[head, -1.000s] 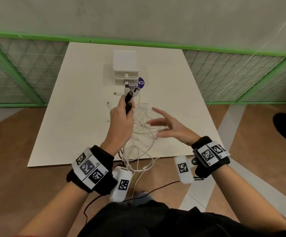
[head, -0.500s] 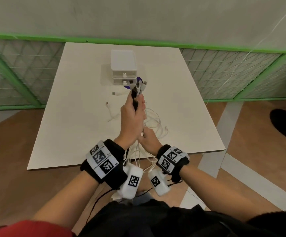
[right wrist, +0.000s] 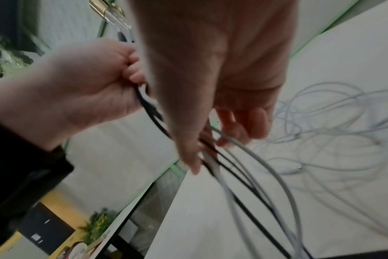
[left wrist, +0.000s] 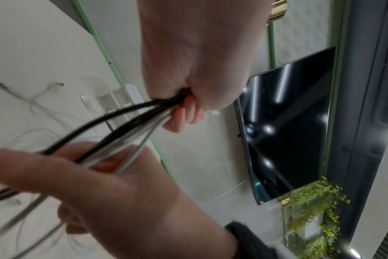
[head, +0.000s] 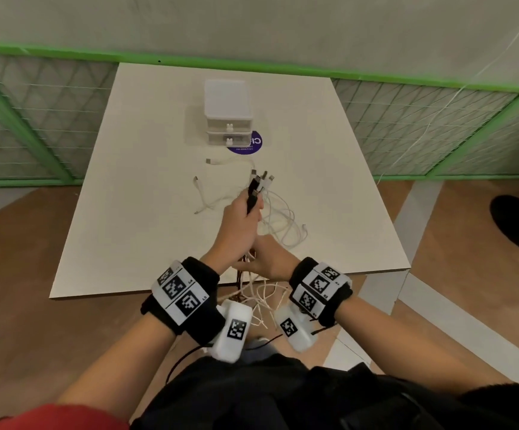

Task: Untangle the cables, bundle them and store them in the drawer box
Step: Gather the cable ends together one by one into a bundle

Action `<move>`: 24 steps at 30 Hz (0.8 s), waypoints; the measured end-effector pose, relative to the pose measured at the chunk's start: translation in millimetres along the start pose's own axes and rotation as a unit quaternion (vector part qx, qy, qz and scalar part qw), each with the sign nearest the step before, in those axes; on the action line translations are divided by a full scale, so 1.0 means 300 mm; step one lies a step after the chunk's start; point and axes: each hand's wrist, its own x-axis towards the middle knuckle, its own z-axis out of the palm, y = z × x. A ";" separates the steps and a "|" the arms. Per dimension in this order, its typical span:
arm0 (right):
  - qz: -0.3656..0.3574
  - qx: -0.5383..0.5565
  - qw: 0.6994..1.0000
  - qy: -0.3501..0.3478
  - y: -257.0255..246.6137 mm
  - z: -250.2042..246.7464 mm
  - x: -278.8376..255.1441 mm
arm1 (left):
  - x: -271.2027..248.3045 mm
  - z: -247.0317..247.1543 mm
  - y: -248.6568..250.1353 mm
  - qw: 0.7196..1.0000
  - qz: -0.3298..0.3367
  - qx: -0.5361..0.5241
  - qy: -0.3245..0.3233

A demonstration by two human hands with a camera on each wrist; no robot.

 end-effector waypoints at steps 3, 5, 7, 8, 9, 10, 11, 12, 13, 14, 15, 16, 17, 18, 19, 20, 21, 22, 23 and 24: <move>0.002 0.023 1.000 -0.017 -0.051 0.017 0.014 | 0.021 -0.002 -0.016 0.999 -0.005 0.035 0.034; 0.002 0.054 0.992 -0.116 -0.066 -0.013 0.000 | 0.024 -0.002 -0.027 0.998 -0.003 0.046 0.043; 0.037 0.156 0.966 -0.201 -0.020 -0.080 -0.011 | 0.027 -0.008 -0.030 0.997 0.010 0.048 0.064; 0.068 0.204 0.957 -0.197 0.022 -0.113 -0.012 | 0.030 -0.013 -0.031 0.996 0.014 0.039 0.074; 0.100 0.222 0.959 -0.148 0.075 -0.142 -0.005 | 0.037 -0.018 -0.030 0.996 0.016 0.024 0.082; 0.147 0.199 0.967 -0.063 0.131 -0.167 0.006 | 0.045 -0.022 -0.030 0.996 0.015 0.009 0.089; 0.199 0.144 0.969 0.033 0.186 -0.185 0.019 | 0.055 -0.024 -0.027 0.995 0.013 -0.002 0.095; 0.263 0.070 0.957 0.103 0.228 -0.197 0.030 | 0.065 -0.023 -0.024 0.995 0.013 -0.009 0.098; 0.324 0.014 0.938 0.125 0.267 -0.198 0.044 | 0.074 -0.018 -0.020 0.995 0.013 -0.013 0.099; 0.369 -0.015 0.922 0.111 0.297 -0.190 0.060 | 0.083 -0.012 -0.015 0.995 0.011 -0.015 0.098; 0.395 -0.031 0.914 0.085 0.313 -0.179 0.073 | 0.092 -0.005 -0.010 0.995 0.009 -0.015 0.096; 0.404 -0.036 0.912 0.064 0.319 -0.164 0.084 | 0.102 0.002 -0.006 0.996 0.007 -0.015 0.093; 0.402 -0.041 0.913 0.056 0.323 -0.148 0.092 | 0.112 0.008 -0.003 0.996 0.007 -0.016 0.090; 0.399 -0.046 0.914 0.058 0.327 -0.132 0.100 | 0.121 0.013 -0.001 0.996 0.008 -0.015 0.086; 0.402 -0.045 0.912 0.065 0.336 -0.117 0.106 | 0.128 0.019 0.001 0.997 0.009 -0.013 0.081; 0.409 -0.031 0.909 0.074 0.345 -0.109 0.109 | 0.134 0.024 0.001 0.997 0.010 -0.011 0.076; 0.413 -0.010 0.907 0.085 0.356 -0.102 0.115 | 0.142 0.027 0.003 0.997 0.010 -0.011 0.071; 0.412 0.014 0.906 0.096 0.361 -0.099 0.117 | 0.148 0.030 0.003 0.998 0.008 -0.009 0.067; 0.408 0.037 0.906 0.111 0.369 -0.099 0.122 | 0.155 0.031 0.002 0.998 0.005 -0.005 0.065; 0.396 0.059 0.907 0.130 0.374 -0.103 0.128 | 0.163 0.031 0.001 0.998 0.001 0.001 0.066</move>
